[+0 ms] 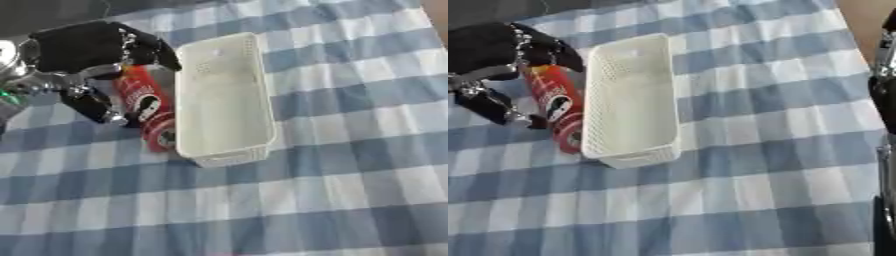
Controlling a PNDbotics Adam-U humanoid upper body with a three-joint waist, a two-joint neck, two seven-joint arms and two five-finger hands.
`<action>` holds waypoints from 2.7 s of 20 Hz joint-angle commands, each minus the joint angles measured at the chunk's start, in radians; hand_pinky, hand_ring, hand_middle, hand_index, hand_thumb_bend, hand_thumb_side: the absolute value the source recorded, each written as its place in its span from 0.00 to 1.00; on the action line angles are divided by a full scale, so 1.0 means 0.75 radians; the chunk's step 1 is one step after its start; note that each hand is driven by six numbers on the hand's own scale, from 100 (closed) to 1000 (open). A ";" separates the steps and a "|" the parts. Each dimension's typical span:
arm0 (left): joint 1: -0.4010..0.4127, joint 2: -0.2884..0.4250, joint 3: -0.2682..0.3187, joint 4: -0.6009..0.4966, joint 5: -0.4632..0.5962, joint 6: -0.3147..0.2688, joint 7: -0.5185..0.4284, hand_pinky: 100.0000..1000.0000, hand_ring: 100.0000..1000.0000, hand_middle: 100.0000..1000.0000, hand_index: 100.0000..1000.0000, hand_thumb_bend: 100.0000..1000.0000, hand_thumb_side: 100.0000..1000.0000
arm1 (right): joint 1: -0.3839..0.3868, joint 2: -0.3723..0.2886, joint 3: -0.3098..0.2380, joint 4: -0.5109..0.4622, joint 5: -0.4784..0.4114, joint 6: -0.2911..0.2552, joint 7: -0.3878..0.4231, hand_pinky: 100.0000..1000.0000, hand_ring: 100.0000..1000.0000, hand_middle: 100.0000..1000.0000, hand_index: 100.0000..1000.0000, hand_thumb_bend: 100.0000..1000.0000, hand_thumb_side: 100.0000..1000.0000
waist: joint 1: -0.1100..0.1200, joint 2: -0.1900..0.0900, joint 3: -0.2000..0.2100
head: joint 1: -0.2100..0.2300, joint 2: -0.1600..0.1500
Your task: Pick up objects on the table and place them in the box.
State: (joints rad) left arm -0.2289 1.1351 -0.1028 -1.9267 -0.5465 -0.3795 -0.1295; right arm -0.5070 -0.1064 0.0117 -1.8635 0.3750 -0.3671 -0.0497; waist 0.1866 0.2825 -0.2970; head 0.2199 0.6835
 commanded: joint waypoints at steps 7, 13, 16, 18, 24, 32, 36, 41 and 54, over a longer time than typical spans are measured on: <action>0.004 0.054 0.046 0.003 0.004 0.016 0.020 0.60 0.68 0.73 0.85 0.65 0.00 | 0.025 -0.002 -0.001 -0.026 -0.006 0.001 0.007 0.76 0.91 0.93 0.90 0.00 0.49 | -0.009 -0.060 0.025 | -0.006 -0.046; 0.009 0.049 0.052 0.021 -0.015 0.019 0.015 0.60 0.68 0.73 0.85 0.67 0.00 | 0.024 0.000 -0.001 -0.030 -0.007 0.002 0.011 0.76 0.91 0.93 0.90 0.00 0.48 | -0.011 -0.060 0.022 | -0.010 -0.061; 0.012 0.042 0.057 0.042 -0.050 0.019 0.013 0.60 0.68 0.73 0.84 0.67 0.00 | 0.017 0.000 -0.002 -0.028 -0.006 0.001 0.011 0.76 0.91 0.93 0.90 0.00 0.48 | -0.012 -0.055 0.016 | -0.010 -0.071; 0.013 0.037 0.059 0.058 -0.067 0.018 0.018 0.60 0.68 0.73 0.84 0.67 0.00 | 0.011 -0.001 -0.003 -0.025 -0.006 0.001 0.011 0.76 0.91 0.93 0.90 0.00 0.48 | -0.012 -0.050 0.012 | -0.010 -0.073; 0.009 0.026 0.063 0.101 -0.097 0.018 0.028 0.60 0.68 0.73 0.84 0.67 0.00 | -0.002 -0.005 -0.003 -0.019 -0.008 -0.002 0.012 0.76 0.91 0.93 0.90 0.00 0.48 | -0.012 -0.037 0.006 | -0.009 -0.076; -0.001 0.011 0.065 0.150 -0.116 0.017 0.035 0.60 0.68 0.73 0.84 0.66 0.00 | -0.011 -0.007 -0.004 -0.012 -0.009 -0.005 0.014 0.76 0.91 0.93 0.90 0.00 0.47 | -0.012 -0.029 -0.001 | -0.009 -0.077; -0.007 0.000 0.060 0.161 -0.117 0.013 0.036 0.60 0.68 0.73 0.84 0.65 0.00 | -0.014 -0.007 -0.004 -0.012 -0.011 -0.006 0.016 0.76 0.91 0.93 0.90 0.00 0.47 | -0.011 -0.026 -0.004 | -0.011 -0.078; -0.016 -0.013 0.050 0.171 -0.119 0.009 0.034 0.60 0.67 0.73 0.84 0.63 0.00 | -0.021 -0.007 -0.004 -0.008 -0.013 -0.007 0.019 0.76 0.91 0.93 0.90 0.00 0.47 | -0.011 -0.020 -0.016 | -0.011 -0.086; -0.036 -0.037 0.032 0.184 -0.126 0.001 0.025 0.59 0.67 0.73 0.83 0.60 0.00 | -0.055 -0.014 -0.006 0.007 -0.020 -0.011 0.021 0.76 0.91 0.93 0.90 0.00 0.46 | -0.008 0.009 -0.046 | -0.011 -0.087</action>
State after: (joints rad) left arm -0.2469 1.0897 -0.0850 -1.7859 -0.6386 -0.3758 -0.1107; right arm -0.5267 -0.1062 0.0113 -1.8491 0.3617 -0.3727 -0.0348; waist 0.1857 0.3035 -0.3323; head 0.2192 0.6319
